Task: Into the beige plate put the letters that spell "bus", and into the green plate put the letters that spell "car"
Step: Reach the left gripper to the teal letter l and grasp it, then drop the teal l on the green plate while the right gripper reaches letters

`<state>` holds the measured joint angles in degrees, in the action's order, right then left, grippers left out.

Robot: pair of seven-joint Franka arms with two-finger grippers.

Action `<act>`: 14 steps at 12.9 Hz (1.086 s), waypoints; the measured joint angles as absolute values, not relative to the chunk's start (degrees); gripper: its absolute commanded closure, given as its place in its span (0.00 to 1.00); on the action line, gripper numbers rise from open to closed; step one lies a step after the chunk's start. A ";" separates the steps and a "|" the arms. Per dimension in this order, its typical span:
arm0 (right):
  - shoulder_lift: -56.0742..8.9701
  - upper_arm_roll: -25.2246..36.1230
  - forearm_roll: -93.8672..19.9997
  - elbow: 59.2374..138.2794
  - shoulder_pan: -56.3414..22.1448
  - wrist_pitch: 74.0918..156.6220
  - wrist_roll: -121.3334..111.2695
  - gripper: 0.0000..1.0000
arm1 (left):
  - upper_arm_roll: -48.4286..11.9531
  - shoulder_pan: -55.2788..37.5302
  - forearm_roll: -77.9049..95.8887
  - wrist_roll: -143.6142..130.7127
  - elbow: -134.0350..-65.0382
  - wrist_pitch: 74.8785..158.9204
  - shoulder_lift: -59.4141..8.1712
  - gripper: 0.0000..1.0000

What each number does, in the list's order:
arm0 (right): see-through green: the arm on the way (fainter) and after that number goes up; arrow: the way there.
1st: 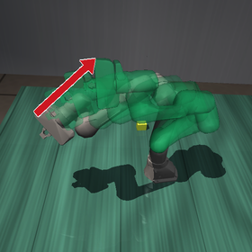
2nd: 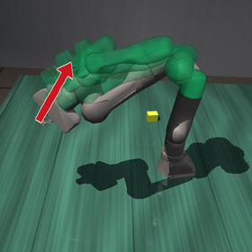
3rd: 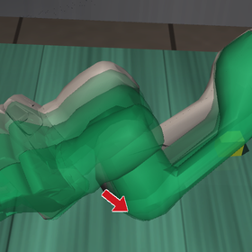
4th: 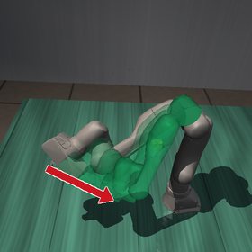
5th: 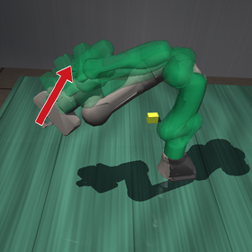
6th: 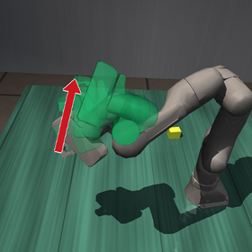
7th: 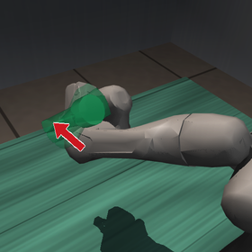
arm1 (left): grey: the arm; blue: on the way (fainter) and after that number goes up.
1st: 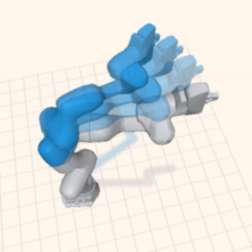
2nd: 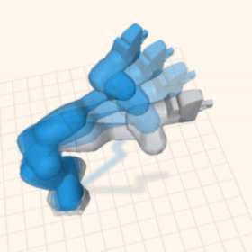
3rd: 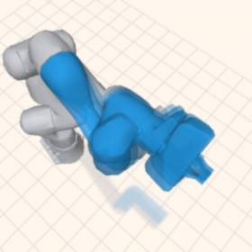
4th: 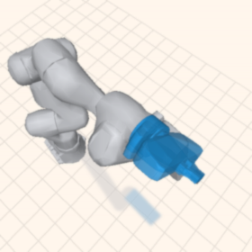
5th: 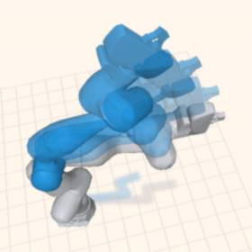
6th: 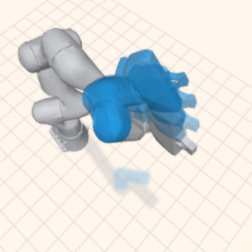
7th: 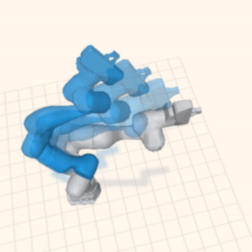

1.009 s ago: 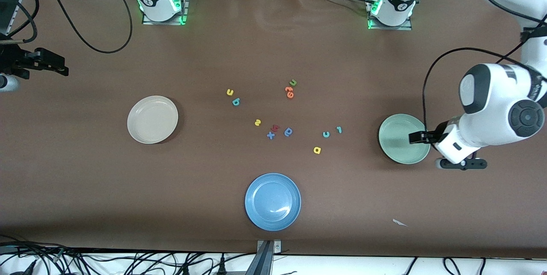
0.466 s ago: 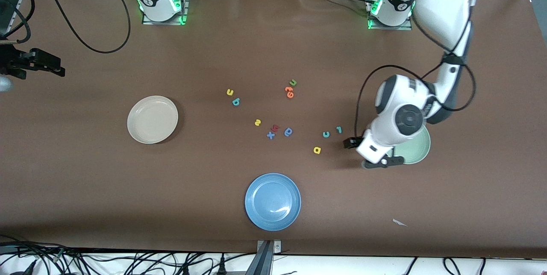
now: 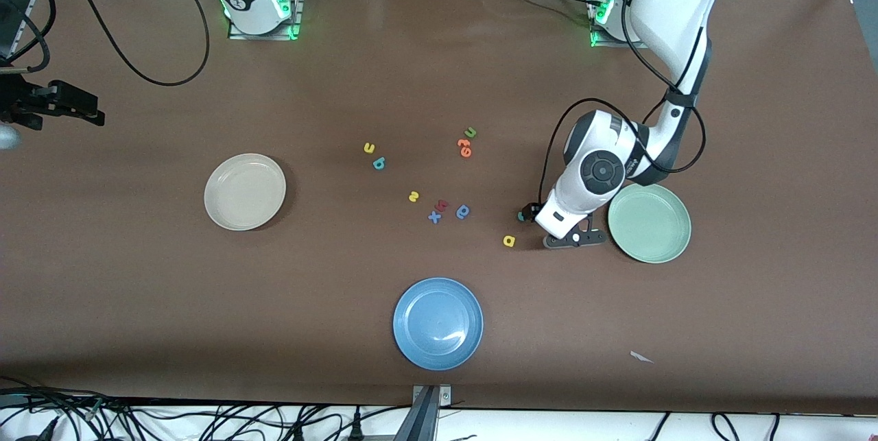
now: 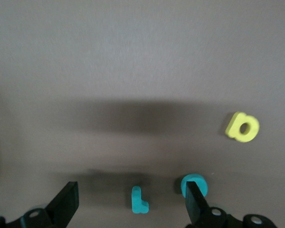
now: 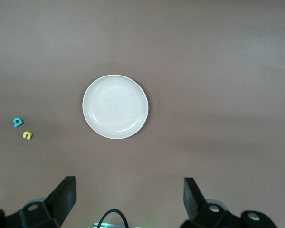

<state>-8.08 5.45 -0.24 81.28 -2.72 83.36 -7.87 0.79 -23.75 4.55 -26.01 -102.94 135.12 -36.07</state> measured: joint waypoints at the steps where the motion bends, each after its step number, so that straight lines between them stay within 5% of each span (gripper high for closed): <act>1: -8.08 5.36 -0.31 81.28 -2.79 83.36 -7.87 0.00 | 0.79 -23.85 4.51 -25.95 -103.48 135.21 -36.06 0.17; 9: -14.33 4.23 -1.34 81.91 -5.17 90.20 -6.34 0.00 | 0.80 -24.60 4.45 -25.89 -104.65 135.22 -36.11 0.48; 14: -16.67 -4.05 -1.41 90.16 -6.03 104.05 4.83 0.00 | 0.80 -25.18 4.45 -26.03 -104.74 135.36 -36.57 0.64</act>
<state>-16.67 -4.05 -1.41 90.16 -6.03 104.05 4.83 0.80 -25.18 4.45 -26.03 -104.74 135.36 -36.57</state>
